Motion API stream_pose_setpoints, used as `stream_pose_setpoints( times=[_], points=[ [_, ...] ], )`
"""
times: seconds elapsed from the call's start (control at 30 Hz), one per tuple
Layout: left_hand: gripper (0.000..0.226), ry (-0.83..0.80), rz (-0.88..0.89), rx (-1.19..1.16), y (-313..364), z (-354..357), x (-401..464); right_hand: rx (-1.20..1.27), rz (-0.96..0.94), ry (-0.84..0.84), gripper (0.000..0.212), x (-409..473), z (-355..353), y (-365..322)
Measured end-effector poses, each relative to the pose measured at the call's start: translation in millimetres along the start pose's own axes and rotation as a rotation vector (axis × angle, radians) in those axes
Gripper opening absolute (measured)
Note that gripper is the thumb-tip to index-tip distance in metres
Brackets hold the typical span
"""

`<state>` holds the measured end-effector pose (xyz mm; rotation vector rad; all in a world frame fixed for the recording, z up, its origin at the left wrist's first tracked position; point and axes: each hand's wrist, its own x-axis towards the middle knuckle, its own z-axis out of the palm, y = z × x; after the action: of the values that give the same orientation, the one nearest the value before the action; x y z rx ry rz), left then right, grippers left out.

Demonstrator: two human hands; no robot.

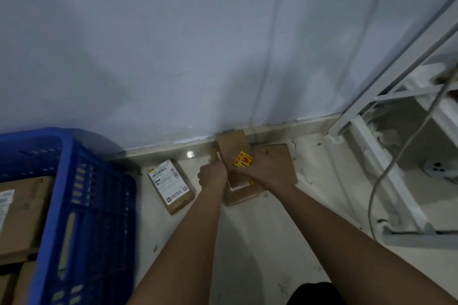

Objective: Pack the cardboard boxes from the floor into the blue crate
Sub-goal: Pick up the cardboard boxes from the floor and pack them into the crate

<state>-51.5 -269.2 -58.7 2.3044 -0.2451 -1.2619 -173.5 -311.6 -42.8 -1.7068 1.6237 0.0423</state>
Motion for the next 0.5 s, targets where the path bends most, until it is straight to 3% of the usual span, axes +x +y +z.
stream_pose_setpoints(
  times=[0.13, 0.27, 0.4, 0.5],
  points=[
    [0.062, -0.066, 0.007, -0.071, -14, 29, 43, 0.042, -0.015, -0.069, 0.098, 41, 36, 9],
    [0.04, -0.324, -0.079, -0.343, -28, 29, 62, 0.107, -0.005, -0.085, 0.099, 47, 35, 13],
    [0.045, -0.476, -0.068, -0.32, -29, 18, 57, 0.226, 0.036, -0.095, 0.078, 46, 25, 28],
    [0.044, -0.466, -0.082, -0.306, -35, 13, 59, 0.383, 0.092, -0.188, 0.097, 54, 26, 36]
  ],
)
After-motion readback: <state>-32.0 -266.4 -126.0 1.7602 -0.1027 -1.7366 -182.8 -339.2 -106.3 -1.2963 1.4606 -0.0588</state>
